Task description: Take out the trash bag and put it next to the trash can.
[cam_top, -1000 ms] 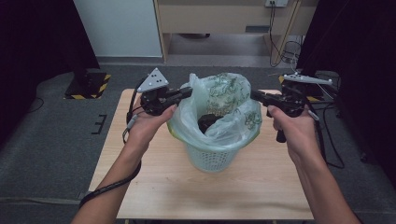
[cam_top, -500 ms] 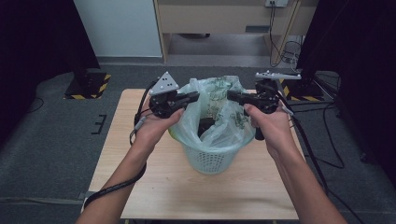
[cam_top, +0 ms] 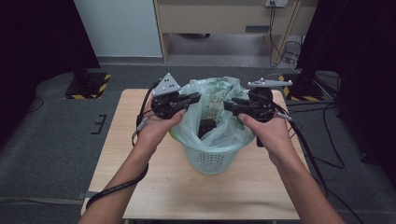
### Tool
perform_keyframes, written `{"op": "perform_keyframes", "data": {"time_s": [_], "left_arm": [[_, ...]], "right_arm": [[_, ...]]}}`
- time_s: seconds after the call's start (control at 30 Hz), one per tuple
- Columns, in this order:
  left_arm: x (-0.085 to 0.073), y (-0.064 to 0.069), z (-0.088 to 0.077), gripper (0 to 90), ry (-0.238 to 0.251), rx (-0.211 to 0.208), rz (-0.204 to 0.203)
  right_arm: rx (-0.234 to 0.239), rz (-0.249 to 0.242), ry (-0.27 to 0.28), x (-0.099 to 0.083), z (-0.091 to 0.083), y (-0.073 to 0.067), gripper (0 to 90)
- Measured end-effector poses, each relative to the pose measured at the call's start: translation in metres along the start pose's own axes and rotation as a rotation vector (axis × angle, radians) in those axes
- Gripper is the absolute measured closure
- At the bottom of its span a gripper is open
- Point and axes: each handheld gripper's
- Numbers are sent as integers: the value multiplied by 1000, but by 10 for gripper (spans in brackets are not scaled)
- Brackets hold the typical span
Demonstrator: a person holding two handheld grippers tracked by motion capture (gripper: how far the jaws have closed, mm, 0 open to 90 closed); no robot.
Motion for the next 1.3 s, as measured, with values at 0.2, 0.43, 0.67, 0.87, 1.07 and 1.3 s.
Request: {"op": "perform_keyframes", "data": {"time_s": [0.2,0.43,0.67,0.87,1.07,1.3], "left_arm": [[4,1,1,900,8,-3,-3],[8,4,5,900,8,-9,0],[9,9,13,900,5,-26,3],[11,16,18,900,-14,-29,35],[10,15,14,884,-29,-16,37],[8,19,2,420,-23,50,20]], "right_arm": [[49,15,22,7,0,-6,896],[99,54,81,23,-2,-16,900],[104,92,88,24,5,-14,900],[133,95,104,27,5,-21,900],[102,96,111,27,-1,-12,900],[95,92,111,28,-4,-10,900]]}}
Point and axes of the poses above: each handheld gripper's, and its own axes: z roughly forward along the jaws, x roughly out of its top, y roughly to its right
